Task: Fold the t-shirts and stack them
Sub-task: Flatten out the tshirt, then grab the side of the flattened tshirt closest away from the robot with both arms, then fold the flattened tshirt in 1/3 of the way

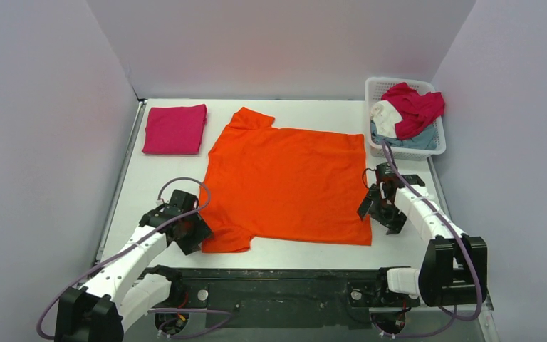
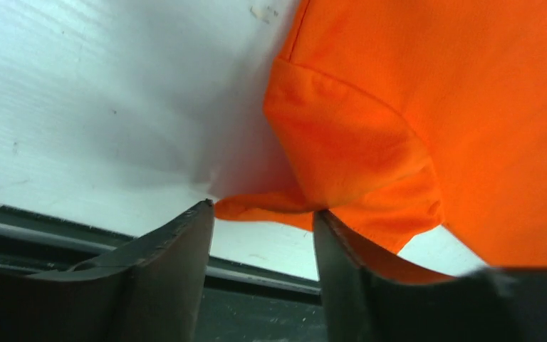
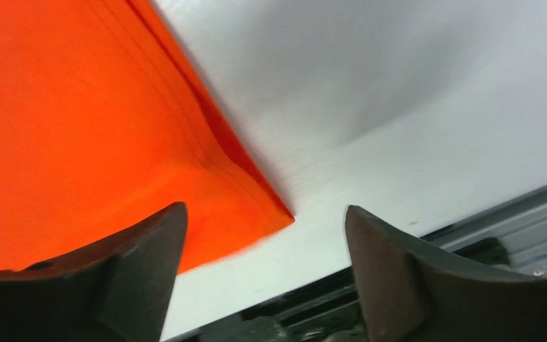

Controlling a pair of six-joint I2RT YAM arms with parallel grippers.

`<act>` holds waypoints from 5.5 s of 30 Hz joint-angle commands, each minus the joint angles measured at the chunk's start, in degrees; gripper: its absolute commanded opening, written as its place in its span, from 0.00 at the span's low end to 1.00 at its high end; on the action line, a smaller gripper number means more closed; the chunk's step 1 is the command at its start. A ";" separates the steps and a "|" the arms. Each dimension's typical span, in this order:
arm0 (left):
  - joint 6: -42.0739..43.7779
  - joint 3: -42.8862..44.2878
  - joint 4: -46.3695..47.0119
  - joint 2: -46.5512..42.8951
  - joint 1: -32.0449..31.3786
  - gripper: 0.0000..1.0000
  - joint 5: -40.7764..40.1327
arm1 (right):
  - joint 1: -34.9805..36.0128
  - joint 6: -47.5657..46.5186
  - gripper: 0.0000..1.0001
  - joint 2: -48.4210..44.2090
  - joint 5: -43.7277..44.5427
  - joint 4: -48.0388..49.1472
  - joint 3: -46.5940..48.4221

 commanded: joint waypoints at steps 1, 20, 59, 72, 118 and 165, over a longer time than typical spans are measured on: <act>-0.59 4.74 -7.80 -1.91 -0.89 0.68 1.37 | -0.26 1.12 0.88 -3.88 6.75 -9.29 -0.33; -3.05 2.92 -8.76 -8.40 -3.29 0.62 0.90 | -0.08 4.76 0.92 -24.17 3.87 -7.38 -6.03; -11.15 -7.46 -5.64 -16.02 -9.13 0.00 6.28 | 1.85 15.26 0.63 -19.91 -1.74 5.76 -18.39; -12.42 -5.92 -7.04 -17.31 -10.00 0.00 5.41 | 2.36 17.37 0.34 -17.65 -1.31 9.47 -22.32; 8.60 22.65 25.72 16.08 2.18 0.00 16.70 | 1.16 12.14 0.00 -1.60 -5.36 1.92 8.70; 28.08 56.33 23.59 54.18 6.86 0.82 9.47 | -2.28 13.39 0.81 13.33 6.81 12.01 18.90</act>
